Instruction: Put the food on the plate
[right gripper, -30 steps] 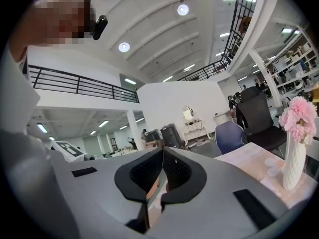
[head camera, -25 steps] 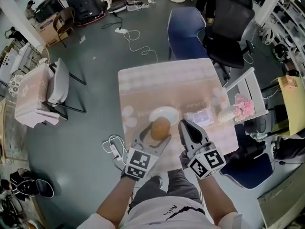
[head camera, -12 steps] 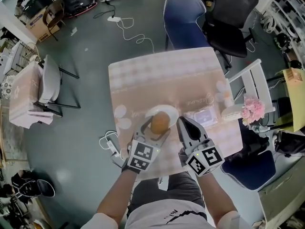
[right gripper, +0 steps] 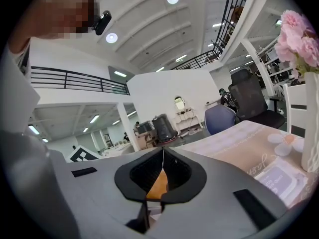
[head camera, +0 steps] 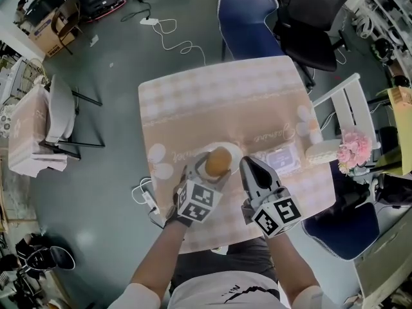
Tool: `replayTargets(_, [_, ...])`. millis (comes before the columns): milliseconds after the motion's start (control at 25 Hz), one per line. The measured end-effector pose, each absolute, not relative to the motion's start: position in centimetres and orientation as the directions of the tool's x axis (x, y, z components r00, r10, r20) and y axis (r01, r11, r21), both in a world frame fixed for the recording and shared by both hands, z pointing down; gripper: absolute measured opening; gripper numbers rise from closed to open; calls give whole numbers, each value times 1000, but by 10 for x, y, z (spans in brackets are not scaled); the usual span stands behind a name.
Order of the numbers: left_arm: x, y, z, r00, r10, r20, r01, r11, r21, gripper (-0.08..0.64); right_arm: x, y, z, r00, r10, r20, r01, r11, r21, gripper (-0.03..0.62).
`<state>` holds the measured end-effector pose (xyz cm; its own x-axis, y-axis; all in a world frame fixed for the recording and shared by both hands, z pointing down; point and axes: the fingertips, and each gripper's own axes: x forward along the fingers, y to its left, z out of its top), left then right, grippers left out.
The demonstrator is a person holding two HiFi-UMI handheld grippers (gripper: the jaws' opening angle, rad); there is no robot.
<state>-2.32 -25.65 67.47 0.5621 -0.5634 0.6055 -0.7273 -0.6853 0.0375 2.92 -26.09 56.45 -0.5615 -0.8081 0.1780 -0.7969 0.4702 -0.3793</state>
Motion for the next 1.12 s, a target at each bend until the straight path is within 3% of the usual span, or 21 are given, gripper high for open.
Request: replayTargets(1120, [-6,-268,726,523,-517,678,-669,-741,-49,327,47,-269,595,-549,-821,155,-794,454,-404,17])
